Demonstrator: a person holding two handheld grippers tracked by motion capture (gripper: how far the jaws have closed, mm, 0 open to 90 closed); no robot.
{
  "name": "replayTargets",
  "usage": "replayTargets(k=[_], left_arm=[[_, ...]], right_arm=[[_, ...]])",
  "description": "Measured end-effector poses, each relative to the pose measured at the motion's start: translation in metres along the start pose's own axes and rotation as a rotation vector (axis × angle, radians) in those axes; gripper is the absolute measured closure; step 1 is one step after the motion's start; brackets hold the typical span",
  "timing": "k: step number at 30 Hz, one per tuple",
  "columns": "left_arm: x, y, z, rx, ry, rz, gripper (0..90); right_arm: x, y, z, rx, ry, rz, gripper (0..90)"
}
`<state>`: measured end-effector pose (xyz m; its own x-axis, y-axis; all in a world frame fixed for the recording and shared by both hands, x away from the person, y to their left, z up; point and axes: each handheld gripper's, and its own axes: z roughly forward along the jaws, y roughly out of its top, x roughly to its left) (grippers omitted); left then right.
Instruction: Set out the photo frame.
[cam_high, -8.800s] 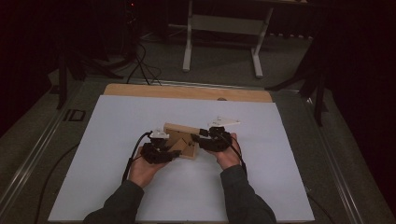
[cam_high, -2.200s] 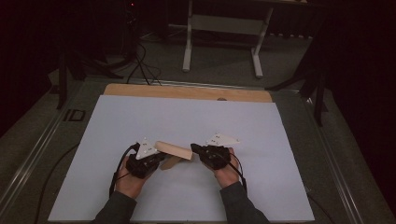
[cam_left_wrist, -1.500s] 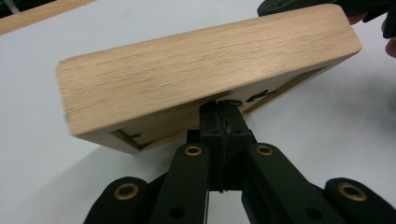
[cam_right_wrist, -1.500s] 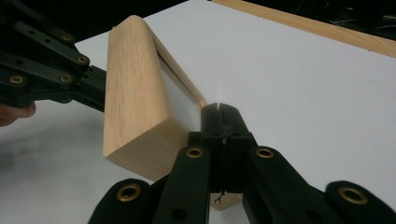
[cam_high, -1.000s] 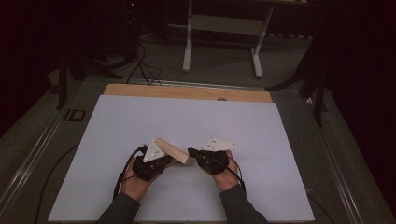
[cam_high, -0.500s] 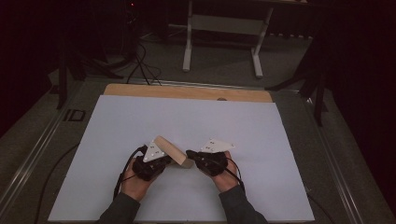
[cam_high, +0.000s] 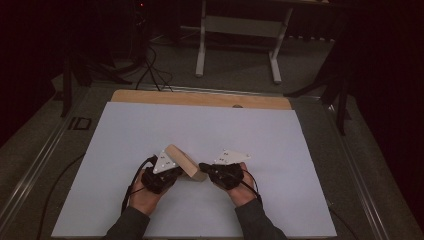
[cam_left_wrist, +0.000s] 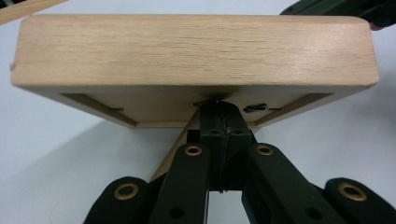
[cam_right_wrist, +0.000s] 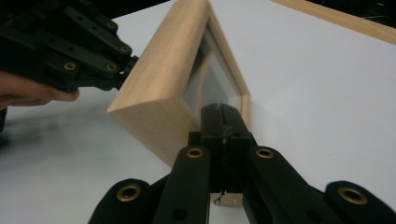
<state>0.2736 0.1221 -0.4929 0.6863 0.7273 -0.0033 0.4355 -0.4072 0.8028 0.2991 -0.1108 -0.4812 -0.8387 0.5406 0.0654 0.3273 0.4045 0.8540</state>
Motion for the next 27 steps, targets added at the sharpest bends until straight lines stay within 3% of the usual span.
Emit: replayTargets(k=[16,27], left_arm=[[0.007,-0.002,0.000,-0.006,0.027,-0.040,89.5],[0.013,-0.004,0.001,-0.006,0.015,-0.071,89.5]], right_arm=[[0.015,0.001,0.008,0.032,0.053,-0.048,89.7],[0.022,0.002,0.013,0.036,0.068,-0.064,89.7]])
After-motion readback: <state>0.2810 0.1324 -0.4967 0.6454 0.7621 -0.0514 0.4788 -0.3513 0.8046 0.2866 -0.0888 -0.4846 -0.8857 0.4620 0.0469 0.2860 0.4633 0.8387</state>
